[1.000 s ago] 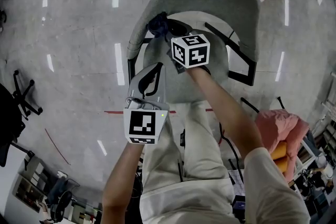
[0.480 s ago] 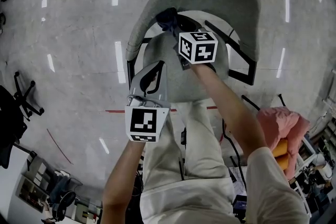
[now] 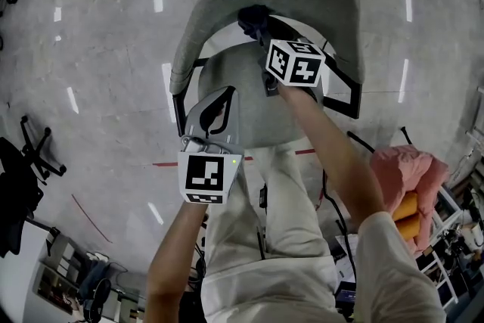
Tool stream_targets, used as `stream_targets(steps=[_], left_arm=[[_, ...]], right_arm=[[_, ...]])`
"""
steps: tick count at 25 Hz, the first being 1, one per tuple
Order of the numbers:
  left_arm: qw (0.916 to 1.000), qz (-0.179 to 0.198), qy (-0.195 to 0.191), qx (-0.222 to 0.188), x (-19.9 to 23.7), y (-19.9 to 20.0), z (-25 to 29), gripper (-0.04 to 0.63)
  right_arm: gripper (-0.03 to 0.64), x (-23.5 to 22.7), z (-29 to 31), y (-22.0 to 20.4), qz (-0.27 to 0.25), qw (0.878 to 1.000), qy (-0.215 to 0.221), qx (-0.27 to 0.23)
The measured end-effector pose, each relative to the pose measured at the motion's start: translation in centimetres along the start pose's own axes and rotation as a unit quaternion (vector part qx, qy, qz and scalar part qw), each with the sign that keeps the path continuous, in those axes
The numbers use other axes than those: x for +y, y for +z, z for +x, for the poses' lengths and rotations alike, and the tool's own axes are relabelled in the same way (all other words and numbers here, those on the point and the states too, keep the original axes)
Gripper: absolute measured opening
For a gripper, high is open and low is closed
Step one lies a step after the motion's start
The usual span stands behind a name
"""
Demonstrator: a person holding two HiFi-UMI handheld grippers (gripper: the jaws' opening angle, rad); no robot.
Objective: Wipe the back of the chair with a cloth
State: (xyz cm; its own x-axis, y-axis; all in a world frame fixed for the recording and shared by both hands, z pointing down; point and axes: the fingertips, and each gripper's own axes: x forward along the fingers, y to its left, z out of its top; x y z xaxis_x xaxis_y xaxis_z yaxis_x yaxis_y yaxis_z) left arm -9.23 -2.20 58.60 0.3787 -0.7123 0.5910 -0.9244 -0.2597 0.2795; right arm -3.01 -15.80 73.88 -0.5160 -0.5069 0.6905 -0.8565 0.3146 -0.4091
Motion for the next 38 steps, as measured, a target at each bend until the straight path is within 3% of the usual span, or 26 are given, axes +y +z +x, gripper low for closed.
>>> stream_targets(steps=[18, 24, 38], left_arm=[[0.9994, 0.022, -0.026, 0.0, -2.1, 1.1, 1.8, 0.0], [0.9992, 0.025, -0.032, 0.003, -2.8, 1.2, 2.1, 0.0], [0.9979, 0.038, -0.053, 0.008, -5.2, 0.6, 3.0, 0.0]], right_arm=[[0.101, -8.0, -3.6, -0.2, 0.111, 0.989, -0.094, -0.035], [0.101, -9.8, -5.2, -0.4, 0.155, 0.979, -0.125, -0.049], [0.101, -13.4, -9.0, -1.5, 0.202, 0.962, -0.17, -0.069]])
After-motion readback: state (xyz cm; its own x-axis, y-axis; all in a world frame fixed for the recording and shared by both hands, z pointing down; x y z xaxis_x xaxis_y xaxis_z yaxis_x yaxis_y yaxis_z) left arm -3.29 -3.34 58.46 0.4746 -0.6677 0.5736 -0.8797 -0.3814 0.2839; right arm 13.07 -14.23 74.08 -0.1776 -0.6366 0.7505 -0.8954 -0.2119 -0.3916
